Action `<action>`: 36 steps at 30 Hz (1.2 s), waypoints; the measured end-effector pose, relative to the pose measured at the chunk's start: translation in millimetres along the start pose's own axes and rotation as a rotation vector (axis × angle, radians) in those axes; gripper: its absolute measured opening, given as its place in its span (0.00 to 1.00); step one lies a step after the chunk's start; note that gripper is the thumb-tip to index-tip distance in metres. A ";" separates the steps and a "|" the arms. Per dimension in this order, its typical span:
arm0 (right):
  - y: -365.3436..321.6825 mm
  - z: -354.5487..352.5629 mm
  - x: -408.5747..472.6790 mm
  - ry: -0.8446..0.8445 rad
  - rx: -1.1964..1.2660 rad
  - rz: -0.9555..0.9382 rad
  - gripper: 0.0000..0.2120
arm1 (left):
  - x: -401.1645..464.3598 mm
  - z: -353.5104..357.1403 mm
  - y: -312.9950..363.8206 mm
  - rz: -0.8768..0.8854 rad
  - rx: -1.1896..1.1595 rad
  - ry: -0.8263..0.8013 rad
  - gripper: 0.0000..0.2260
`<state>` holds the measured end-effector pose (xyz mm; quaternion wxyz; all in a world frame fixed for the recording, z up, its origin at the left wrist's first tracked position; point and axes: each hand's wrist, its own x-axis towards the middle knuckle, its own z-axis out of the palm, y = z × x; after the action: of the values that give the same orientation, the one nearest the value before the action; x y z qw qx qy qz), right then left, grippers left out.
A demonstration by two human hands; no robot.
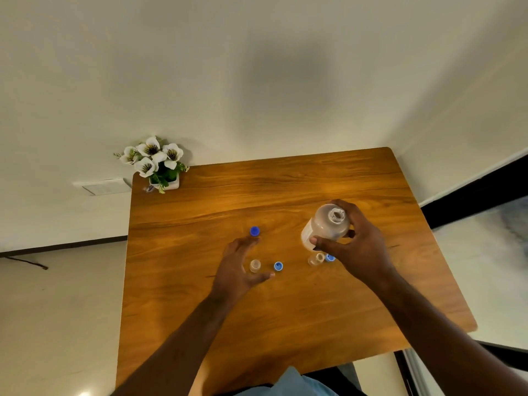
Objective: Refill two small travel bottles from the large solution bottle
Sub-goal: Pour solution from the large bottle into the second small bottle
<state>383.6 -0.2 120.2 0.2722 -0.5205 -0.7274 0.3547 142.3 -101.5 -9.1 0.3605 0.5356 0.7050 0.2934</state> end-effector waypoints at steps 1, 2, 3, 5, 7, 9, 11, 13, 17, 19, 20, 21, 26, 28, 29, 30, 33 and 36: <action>0.4 -4.4 0.3 0.008 0.002 -0.004 0.35 | -0.7 1.5 7.8 0.043 0.010 0.025 0.38; 0.8 -8.9 0.7 0.011 0.004 -0.008 0.35 | -0.9 3.9 16.4 0.088 0.024 0.047 0.37; 1.6 -14.5 0.8 0.017 0.005 -0.011 0.36 | -0.6 7.9 26.6 0.137 0.047 0.067 0.35; 3.9 -25.8 1.6 0.030 0.005 -0.018 0.36 | 1.7 18.1 46.8 0.225 0.092 0.089 0.33; 9.0 -38.6 2.2 0.034 -0.001 -0.026 0.36 | 6.4 32.5 65.6 0.271 0.092 0.076 0.31; 14.5 -50.2 3.1 0.032 -0.005 -0.029 0.36 | 12.0 49.9 79.7 0.257 0.084 0.041 0.30; 21.4 -62.0 3.9 0.022 -0.002 -0.032 0.37 | 17.0 71.1 88.8 0.181 0.074 -0.011 0.30; 31.1 -73.3 4.1 0.007 -0.012 -0.033 0.37 | 21.1 92.9 92.3 0.065 0.065 -0.057 0.31; 54.2 -92.3 5.7 -0.029 -0.011 -0.015 0.37 | 24.4 128.7 84.0 -0.114 0.089 -0.107 0.33; 64.0 -99.5 7.2 -0.050 -0.016 -0.016 0.38 | 24.5 140.4 79.7 -0.155 0.102 -0.090 0.31; 68.7 -103.2 8.1 -0.062 -0.017 -0.014 0.38 | 24.9 145.7 78.4 -0.160 0.097 -0.072 0.30; 72.8 -106.4 9.6 -0.073 -0.016 -0.011 0.38 | 25.8 149.9 77.4 -0.162 0.094 -0.049 0.29; 82.7 -117.6 15.3 -0.114 -0.006 -0.021 0.38 | 32.1 157.1 79.9 -0.139 0.064 0.062 0.17; 81.3 -120.9 18.5 -0.126 0.001 -0.032 0.37 | 35.5 151.6 88.5 -0.116 0.021 0.092 0.16; 79.8 -121.7 20.3 -0.132 0.005 -0.037 0.36 | 37.3 147.3 94.2 -0.107 -0.019 0.111 0.15; 76.8 -122.8 22.2 -0.140 0.009 -0.049 0.36 | 39.2 141.0 101.3 -0.099 -0.077 0.137 0.15; 63.8 -124.7 26.5 -0.159 0.023 -0.093 0.37 | 41.3 114.6 129.6 -0.069 -0.291 0.216 0.13; 45.5 -124.9 29.2 -0.161 0.051 -0.119 0.38 | 39.8 80.0 162.1 -0.008 -0.459 0.282 0.13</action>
<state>495.8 66.0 159.6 0.2467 -0.4389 -0.7673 0.3971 289.6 -19.6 67.3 0.3720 0.3910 0.6654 0.5158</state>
